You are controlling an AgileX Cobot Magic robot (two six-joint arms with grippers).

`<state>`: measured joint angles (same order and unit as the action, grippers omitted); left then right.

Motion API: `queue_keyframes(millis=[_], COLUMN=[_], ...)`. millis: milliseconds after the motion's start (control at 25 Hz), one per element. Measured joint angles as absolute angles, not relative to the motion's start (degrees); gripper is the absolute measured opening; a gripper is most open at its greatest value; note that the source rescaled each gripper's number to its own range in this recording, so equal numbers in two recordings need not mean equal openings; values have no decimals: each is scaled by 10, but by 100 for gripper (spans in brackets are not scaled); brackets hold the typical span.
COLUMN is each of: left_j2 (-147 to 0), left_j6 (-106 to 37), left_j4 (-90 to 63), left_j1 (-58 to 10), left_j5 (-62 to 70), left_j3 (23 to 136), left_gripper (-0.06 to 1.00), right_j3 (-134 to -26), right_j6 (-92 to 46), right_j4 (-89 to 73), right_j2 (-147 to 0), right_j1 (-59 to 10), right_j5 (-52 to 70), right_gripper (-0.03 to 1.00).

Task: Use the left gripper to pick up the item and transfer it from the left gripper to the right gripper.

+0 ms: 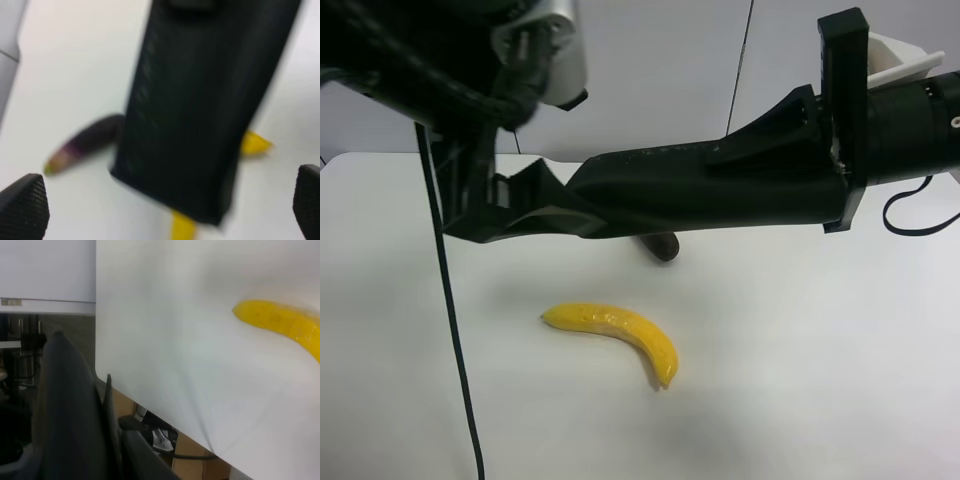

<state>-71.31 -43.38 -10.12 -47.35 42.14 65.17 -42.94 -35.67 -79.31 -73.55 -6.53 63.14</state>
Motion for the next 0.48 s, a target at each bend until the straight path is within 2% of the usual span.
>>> queue_keyframes(millis=[240, 480], left_j2=[-641, -583], left_j6=[-319, -189], left_j4=[-96, -20], left_j1=[-473, -473], left_j5=[569, 681], left_j3=[652, 652], left_gripper=[100, 100], right_j3=[-429, -429], right_j6=[-357, -357], right_j4=[-784, -784], right_j2=[-735, -735], right_j1=[-65, -65], right_j5=[626, 620], right_gripper=[3, 3])
